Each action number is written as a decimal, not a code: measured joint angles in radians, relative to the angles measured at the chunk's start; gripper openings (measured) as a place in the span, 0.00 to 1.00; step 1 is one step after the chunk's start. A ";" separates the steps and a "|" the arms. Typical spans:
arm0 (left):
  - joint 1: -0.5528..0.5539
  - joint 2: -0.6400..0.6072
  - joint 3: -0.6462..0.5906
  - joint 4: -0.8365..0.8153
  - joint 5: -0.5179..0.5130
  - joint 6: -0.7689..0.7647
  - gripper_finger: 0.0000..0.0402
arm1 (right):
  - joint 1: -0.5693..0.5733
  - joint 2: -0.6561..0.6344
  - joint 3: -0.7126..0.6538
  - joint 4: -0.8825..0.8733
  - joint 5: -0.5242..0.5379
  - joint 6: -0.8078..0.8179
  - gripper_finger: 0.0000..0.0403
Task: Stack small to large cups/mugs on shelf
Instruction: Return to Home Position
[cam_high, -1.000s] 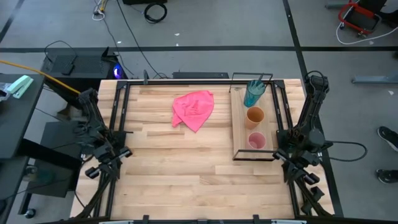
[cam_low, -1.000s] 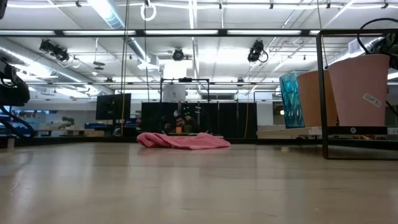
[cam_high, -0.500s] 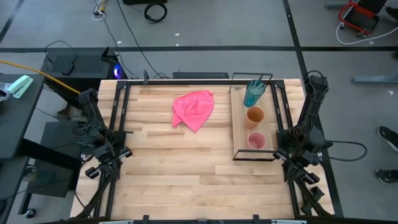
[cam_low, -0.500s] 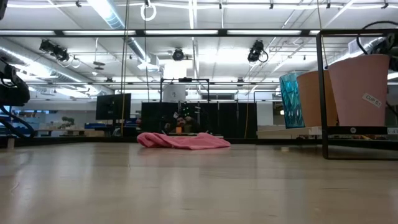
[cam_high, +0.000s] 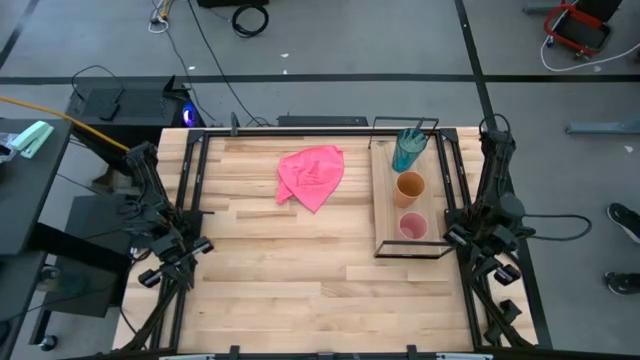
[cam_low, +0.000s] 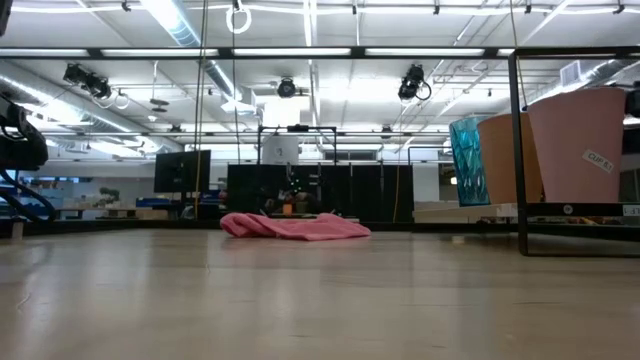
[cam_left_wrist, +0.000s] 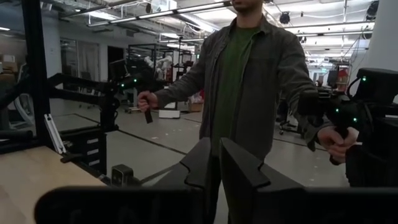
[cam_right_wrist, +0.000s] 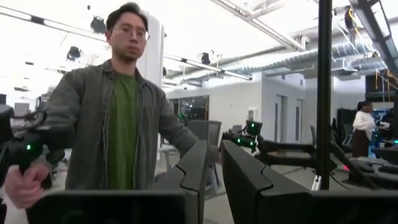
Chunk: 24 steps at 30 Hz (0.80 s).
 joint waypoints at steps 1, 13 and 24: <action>0.000 0.000 0.000 -0.004 0.000 0.000 0.10 | 0.000 -0.018 0.000 -0.013 0.000 0.003 0.14; 0.000 0.000 0.000 -0.017 0.000 0.027 0.10 | 0.000 -0.177 0.000 -0.167 0.000 0.026 0.14; 0.000 0.000 0.000 -0.017 0.000 0.027 0.09 | 0.000 -0.215 0.000 -0.214 0.000 0.054 0.14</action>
